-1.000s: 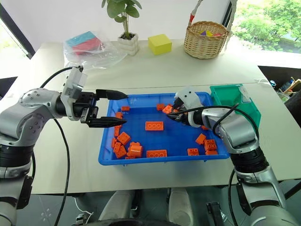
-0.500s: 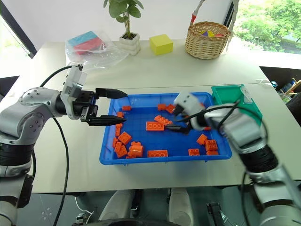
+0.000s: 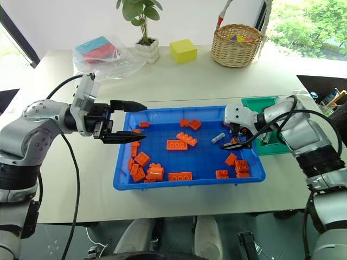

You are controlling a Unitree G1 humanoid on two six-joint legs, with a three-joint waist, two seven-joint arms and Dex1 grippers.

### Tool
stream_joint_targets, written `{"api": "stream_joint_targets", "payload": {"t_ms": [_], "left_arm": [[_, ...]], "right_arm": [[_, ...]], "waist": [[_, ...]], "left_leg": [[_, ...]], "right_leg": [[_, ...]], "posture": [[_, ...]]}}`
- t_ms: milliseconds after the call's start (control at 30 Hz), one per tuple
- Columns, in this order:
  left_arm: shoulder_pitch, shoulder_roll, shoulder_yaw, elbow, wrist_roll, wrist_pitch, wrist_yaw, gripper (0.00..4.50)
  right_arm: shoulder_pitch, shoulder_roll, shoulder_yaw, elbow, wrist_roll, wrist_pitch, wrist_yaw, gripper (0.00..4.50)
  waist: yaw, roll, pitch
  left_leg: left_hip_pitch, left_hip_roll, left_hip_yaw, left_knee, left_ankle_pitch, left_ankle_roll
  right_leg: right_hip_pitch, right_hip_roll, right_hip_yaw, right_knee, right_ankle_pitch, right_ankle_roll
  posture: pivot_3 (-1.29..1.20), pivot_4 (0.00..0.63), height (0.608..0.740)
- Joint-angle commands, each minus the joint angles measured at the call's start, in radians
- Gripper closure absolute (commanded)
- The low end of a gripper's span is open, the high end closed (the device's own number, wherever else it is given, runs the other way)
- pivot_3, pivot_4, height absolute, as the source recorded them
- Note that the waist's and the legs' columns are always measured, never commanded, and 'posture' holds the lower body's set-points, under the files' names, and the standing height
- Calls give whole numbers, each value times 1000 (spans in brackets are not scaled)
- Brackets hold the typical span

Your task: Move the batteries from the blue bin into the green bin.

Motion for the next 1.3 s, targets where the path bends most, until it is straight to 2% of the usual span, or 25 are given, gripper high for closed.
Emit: {"api": "stream_joint_targets", "payload": {"t_ms": [33, 333, 433, 667, 700, 900, 1067, 1300], "left_arm": [[-16, 9, 20, -25, -6, -9, 2, 0], [-22, 9, 22, -29, -6, -6, 14, 0], [-25, 9, 21, -29, -7, -7, 16, 0], [-35, 5, 16, -22, -5, -12, 17, 0], [-36, 5, 17, -21, -5, -13, 16, 0], [-41, 3, 13, -14, -1, -18, 12, 0], [-30, 0, 11, -18, -2, -17, 12, 0], [-27, -7, 5, -2, -2, -21, -5, 0]], "right_arm": [[-47, 31, -10, 95, -48, -138, 10, 58], [-53, 94, -18, 203, -104, -234, 45, 58], [-42, 107, -29, 202, -107, -226, 37, 865], [50, 76, -70, 58, -55, -93, 83, 4272], [64, 68, -82, 25, -39, -61, 88, 4415], [119, 60, -229, -208, 74, 236, -5, 4415], [155, 42, -417, -347, 102, 459, -217, 4415], [293, -60, -618, -385, 90, 560, -379, 4415]], "waist": [[3, 0, 0], [2, 0, 0], [3, 0, 0], [4, 0, 0], [5, 0, 0], [2, 0, 0], [6, 0, 0], [29, 0, 0]], "left_leg": [[0, 0, 0, 0, 0, 0], [0, 0, -1, 0, 1, -1], [0, 0, -1, 0, 1, -1], [0, 0, -1, 0, 1, -1], [0, 0, -1, 0, 1, -1], [0, 0, -1, 0, 1, -1], [0, 0, -2, 0, 1, -1], [-1, -1, -1, 0, 1, -1]], "right_leg": [[0, 0, 0, 0, 0, 0], [0, 0, 0, 0, 0, 0], [0, 0, 0, 0, 0, 0], [0, 0, 0, 0, 0, 0], [0, 0, 0, 0, 0, 0], [0, 0, 0, 1, 0, 0], [0, 0, 0, 1, 0, 0], [0, -2, 0, 0, 0, 0]], "posture": [[0, 150, 702], [0, 150, 702], [0, 150, 702], [0, 150, 702], [0, 150, 702], [0, 150, 702], [0, 150, 702], [0, 150, 702]]}}
